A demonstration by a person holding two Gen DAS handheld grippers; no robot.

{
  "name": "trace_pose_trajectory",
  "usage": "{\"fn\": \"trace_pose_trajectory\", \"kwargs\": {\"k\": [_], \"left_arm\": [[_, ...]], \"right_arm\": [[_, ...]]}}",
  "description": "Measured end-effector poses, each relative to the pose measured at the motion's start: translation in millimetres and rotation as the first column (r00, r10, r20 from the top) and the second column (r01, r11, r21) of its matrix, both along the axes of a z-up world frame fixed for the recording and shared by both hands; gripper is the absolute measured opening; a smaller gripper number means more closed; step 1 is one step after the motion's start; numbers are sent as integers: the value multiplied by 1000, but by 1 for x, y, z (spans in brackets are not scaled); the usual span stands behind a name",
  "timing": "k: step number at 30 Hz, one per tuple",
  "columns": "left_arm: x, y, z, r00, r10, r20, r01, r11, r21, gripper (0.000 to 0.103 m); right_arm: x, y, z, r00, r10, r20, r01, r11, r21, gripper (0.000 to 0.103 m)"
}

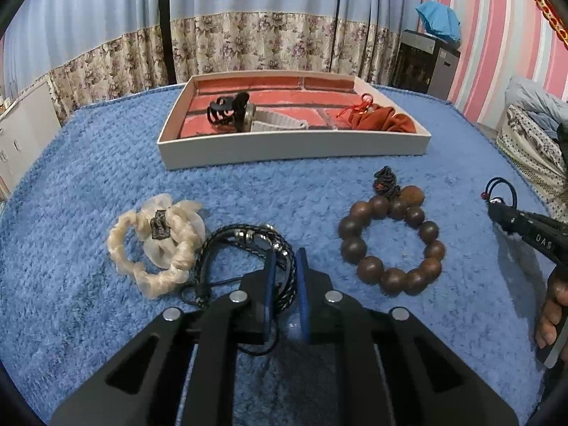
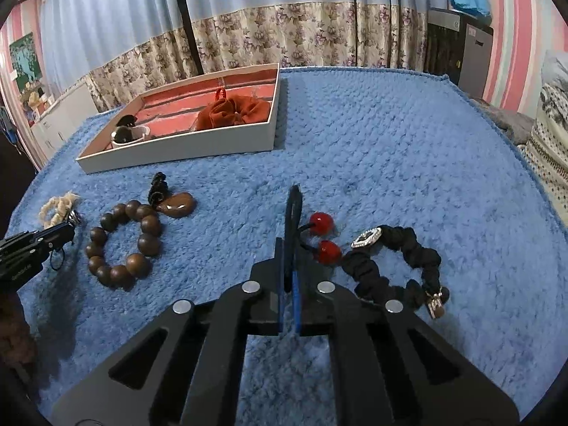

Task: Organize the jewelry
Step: 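Grasp the black braided cord with the left tool while the right tool grasps the red-bead hair tie, then carry the cord and red-bead hair tie over the tray and lower them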

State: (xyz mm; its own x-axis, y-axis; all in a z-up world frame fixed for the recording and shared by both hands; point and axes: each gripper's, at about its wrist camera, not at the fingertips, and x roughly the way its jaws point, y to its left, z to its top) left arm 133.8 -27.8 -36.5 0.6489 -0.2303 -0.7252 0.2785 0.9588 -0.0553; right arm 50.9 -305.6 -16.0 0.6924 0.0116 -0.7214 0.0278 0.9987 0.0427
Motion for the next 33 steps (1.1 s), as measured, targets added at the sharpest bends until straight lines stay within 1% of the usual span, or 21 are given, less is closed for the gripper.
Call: {"fn": "trace_pose_trajectory", "kwargs": {"k": [3, 4, 17, 24, 33], "left_arm": [[-3, -1, 3, 1000, -6, 3, 6, 1000, -5, 10], [-4, -1, 4, 1000, -11, 5, 11, 1000, -6, 6], [-17, 6, 25, 999, -25, 44, 28, 998, -53, 5], [-22, 9, 42, 997, -28, 74, 33, 997, -67, 5], [-22, 10, 66, 991, -38, 125, 48, 995, -82, 4]], "right_arm": [[-4, 0, 7, 1000, 9, 13, -9, 1000, 12, 4], [-6, 1, 9, 1000, 11, 20, -11, 1000, 13, 4], [-20, 18, 37, 996, 44, 79, -45, 999, 9, 4], [-20, 22, 41, 995, 54, 87, -55, 998, 6, 4], [-19, 30, 60, 989, 78, 129, -77, 997, -12, 4]]}}
